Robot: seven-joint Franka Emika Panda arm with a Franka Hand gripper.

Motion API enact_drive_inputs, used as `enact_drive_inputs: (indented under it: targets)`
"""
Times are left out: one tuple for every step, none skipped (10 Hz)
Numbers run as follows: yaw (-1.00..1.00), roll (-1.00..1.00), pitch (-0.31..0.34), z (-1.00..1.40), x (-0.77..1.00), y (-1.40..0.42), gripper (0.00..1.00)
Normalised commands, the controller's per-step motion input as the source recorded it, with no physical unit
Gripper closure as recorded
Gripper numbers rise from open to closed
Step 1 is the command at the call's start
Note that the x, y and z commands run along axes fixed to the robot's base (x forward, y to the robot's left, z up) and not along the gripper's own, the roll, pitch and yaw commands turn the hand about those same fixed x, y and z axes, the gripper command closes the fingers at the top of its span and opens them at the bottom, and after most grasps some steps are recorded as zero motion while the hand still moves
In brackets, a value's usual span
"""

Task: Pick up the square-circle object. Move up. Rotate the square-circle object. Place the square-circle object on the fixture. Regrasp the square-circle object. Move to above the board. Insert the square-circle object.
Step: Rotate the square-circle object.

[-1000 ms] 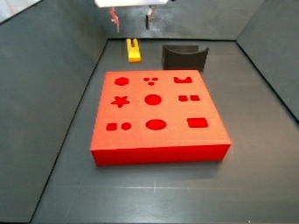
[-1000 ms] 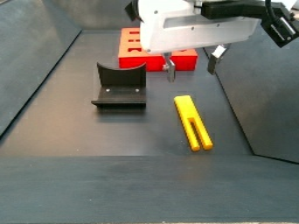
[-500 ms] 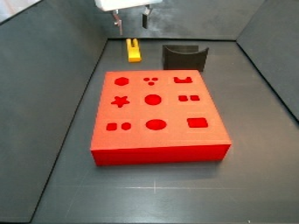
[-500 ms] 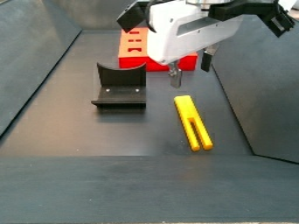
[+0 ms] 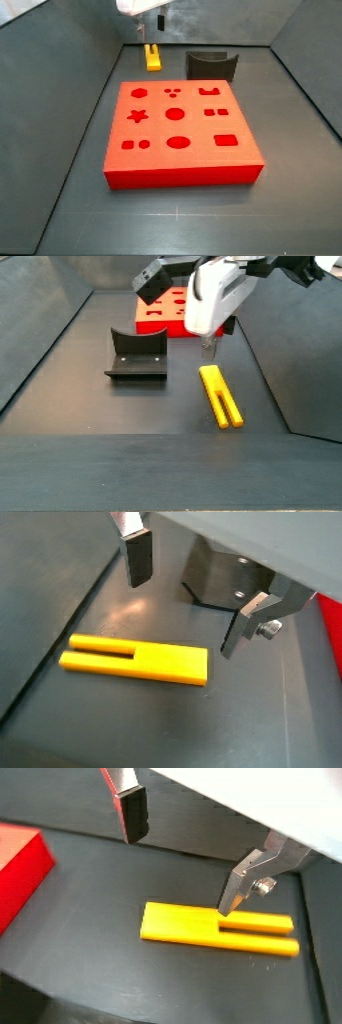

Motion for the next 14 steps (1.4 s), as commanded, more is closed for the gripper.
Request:
enact_drive_inputs:
  targets:
    - [1.0,0.0,-0.002,-0.05,0.03,0.0,0.0]
    - [1.0,0.0,-0.002,-0.05,0.03,0.0,0.0]
    - [1.0,0.0,-0.002,-0.05,0.03,0.0,0.0]
    - [1.0,0.0,-0.002,-0.05,0.03,0.0,0.0]
    - [1.0,0.0,-0.002,-0.05,0.03,0.0,0.0]
    - [1.0,0.0,-0.003,-0.05,0.03,0.0,0.0]
    - [1.0,0.0,-0.003,-0.05,0.03,0.0,0.0]
    - [1.0,0.0,-0.003,-0.05,0.03,0.0,0.0]
    - [1.0,0.0,-0.003,-0.05,0.03,0.0,0.0]
    - [1.0,0.0,-0.003,-0.05,0.03,0.0,0.0]
    - [1.0,0.0,-0.003,-0.05,0.03,0.0,0.0]
    - [1.0,0.0,-0.003,-0.05,0.03,0.0,0.0]
    - [1.0,0.0,-0.003,-0.05,0.03,0.0,0.0]
    - [1.0,0.0,-0.004,-0.04,0.03,0.0,0.0]
